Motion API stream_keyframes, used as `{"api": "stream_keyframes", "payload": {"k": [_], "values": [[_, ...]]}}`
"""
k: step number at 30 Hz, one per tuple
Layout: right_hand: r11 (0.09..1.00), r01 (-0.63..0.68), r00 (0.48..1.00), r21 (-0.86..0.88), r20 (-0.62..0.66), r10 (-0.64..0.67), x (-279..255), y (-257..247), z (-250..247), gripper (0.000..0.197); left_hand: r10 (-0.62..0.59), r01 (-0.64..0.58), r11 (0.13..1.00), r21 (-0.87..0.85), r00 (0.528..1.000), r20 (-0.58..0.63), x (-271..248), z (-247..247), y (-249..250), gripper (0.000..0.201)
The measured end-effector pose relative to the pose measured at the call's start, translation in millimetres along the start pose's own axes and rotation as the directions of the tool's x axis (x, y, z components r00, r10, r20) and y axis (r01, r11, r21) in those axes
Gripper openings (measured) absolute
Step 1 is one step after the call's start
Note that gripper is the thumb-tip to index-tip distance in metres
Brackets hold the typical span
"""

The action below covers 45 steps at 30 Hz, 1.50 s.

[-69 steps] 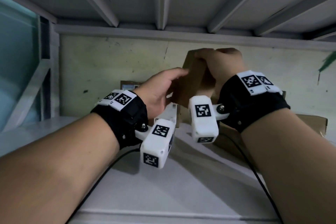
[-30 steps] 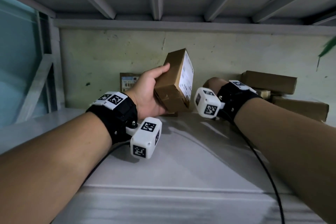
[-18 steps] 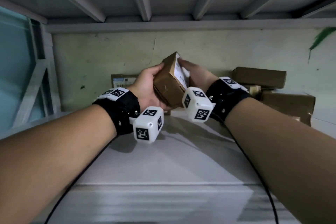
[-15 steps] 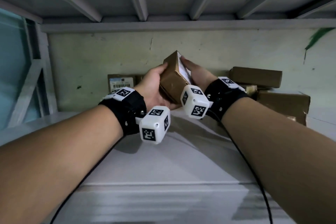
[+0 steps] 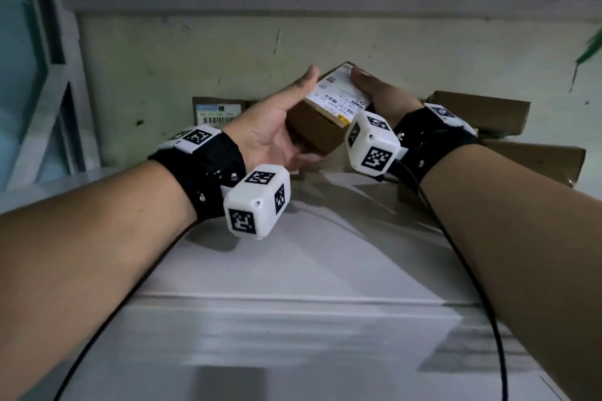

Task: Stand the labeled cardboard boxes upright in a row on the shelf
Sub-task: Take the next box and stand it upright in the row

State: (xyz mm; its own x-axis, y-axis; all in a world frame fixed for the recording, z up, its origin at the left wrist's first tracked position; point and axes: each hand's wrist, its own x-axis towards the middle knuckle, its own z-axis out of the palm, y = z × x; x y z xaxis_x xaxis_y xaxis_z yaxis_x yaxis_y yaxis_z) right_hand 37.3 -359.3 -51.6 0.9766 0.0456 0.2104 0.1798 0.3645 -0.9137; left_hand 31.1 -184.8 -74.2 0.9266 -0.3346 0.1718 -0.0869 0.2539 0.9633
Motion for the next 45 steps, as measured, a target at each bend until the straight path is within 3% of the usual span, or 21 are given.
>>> {"api": "stream_keyframes", "payload": {"k": [2, 4, 8, 13, 17, 21, 23, 26, 29, 31, 36, 38, 41, 45], "values": [[1.0, 0.025, 1.0, 0.014, -0.007, -0.025, 1, 0, -2, 0.04, 0.051, -0.049, 0.998, 0.033, 0.997, -0.066, 4, 0, -3, 0.028], [0.999, 0.039, 0.999, -0.005, -0.014, -0.039, 1, 0, 0, 0.045, 0.092, -0.082, 0.994, 0.071, 0.985, -0.147, 7, -3, -2, 0.021], [0.996, 0.084, 0.995, -0.016, -0.05, -0.085, 0, -5, 5, 0.04, 0.213, -0.197, 0.976, 0.091, 0.946, -0.243, 6, -11, 11, 0.029], [0.992, 0.129, 0.991, -0.001, 0.021, -0.129, 2, -11, 2, 0.036, 0.258, -0.23, 0.959, 0.166, 0.95, -0.175, 7, -17, 12, 0.045], [0.988, 0.145, 0.989, -0.052, 0.034, -0.143, 3, -11, 2, 0.047, 0.301, -0.276, 0.95, 0.144, 0.932, -0.201, 10, -20, 12, 0.036], [0.984, 0.11, 0.992, -0.142, 0.079, -0.099, 1, -10, 6, 0.037, 0.349, -0.357, 0.933, 0.036, 0.882, -0.315, 12, -28, 15, 0.024], [0.978, 0.087, 0.99, -0.189, 0.129, -0.063, -2, -9, 10, 0.021, 0.361, -0.391, 0.92, -0.009, 0.859, -0.364, 11, -32, 15, 0.03], [0.94, 0.021, 0.958, -0.34, 0.276, 0.079, -12, -4, 19, 0.015, 0.355, -0.409, 0.912, -0.036, 0.829, -0.432, 12, -37, 17, 0.045], [0.883, -0.024, 0.902, -0.469, 0.37, 0.221, -19, 9, 31, 0.015, 0.304, -0.337, 0.941, -0.035, 0.885, -0.352, 11, -39, 19, 0.06], [0.897, -0.009, 0.891, -0.443, 0.403, 0.208, -18, 13, 36, 0.026, 0.287, -0.299, 0.954, -0.006, 0.921, -0.263, 10, -37, 21, 0.063], [0.971, 0.062, 0.957, -0.23, 0.29, 0.008, -15, 1, 30, 0.042, 0.311, -0.31, 0.95, 0.021, 0.946, -0.091, 6, -19, 16, 0.056], [0.98, 0.103, 0.971, -0.171, 0.231, -0.062, -11, -2, 26, 0.044, 0.376, -0.371, 0.927, 0.062, 0.918, -0.124, 8, -15, 13, 0.053], [0.984, 0.129, 0.978, -0.124, 0.181, -0.106, -5, 1, 23, 0.042, 0.471, -0.45, 0.881, 0.144, 0.858, -0.205, 9, -13, 10, 0.029], [0.991, 0.124, 0.992, -0.044, 0.042, -0.122, 5, 4, 18, 0.042, 0.467, -0.421, 0.88, 0.22, 0.851, -0.242, 13, -16, 5, 0.022]]}}
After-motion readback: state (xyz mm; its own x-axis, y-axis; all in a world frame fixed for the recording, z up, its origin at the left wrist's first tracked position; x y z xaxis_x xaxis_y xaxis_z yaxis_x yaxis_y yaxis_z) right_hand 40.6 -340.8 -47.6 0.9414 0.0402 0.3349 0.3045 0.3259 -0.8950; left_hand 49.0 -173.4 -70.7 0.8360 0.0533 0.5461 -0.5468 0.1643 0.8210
